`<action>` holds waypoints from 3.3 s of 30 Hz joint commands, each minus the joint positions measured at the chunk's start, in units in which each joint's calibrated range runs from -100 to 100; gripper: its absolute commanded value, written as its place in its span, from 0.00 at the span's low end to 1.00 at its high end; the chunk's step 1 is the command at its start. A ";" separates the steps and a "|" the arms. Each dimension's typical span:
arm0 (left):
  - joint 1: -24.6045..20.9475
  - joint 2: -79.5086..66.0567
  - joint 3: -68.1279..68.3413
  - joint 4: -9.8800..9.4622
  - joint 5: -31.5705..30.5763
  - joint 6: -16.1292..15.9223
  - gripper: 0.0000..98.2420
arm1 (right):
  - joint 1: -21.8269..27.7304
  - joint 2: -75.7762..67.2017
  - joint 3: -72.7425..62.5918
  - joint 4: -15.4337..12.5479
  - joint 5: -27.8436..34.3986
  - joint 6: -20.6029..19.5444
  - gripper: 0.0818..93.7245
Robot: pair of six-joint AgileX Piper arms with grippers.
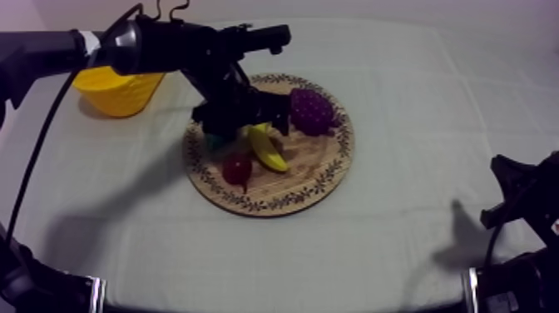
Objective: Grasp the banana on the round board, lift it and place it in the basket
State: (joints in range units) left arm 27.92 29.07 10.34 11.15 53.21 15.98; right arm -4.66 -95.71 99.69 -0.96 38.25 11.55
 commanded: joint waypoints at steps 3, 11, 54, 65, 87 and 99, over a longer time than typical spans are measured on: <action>0.14 1.06 -1.27 0.24 0.08 0.07 0.90 | -0.01 -0.05 -0.03 0.01 -0.02 0.05 0.00; -0.05 3.88 -5.20 0.57 2.53 0.43 0.90 | -0.01 -0.05 -0.03 0.01 -0.02 0.05 0.00; -2.33 11.80 -11.79 4.80 11.02 -1.23 0.26 | -0.01 -0.05 -0.03 0.01 -0.02 0.05 0.00; -2.18 10.78 -11.27 4.82 10.25 -2.09 0.24 | -0.01 -0.05 -0.03 0.01 -0.02 0.05 0.00; -5.61 -3.44 -15.64 1.31 12.48 -3.83 0.23 | -0.01 -0.05 -0.03 0.01 -0.02 0.05 0.00; -15.04 -15.34 -17.47 -2.98 13.79 -7.03 0.23 | -0.01 -0.05 -0.03 0.01 -0.02 0.05 0.00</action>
State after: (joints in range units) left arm 14.88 14.44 -6.88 8.56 66.79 9.23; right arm -4.66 -95.71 99.69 -0.96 38.24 11.61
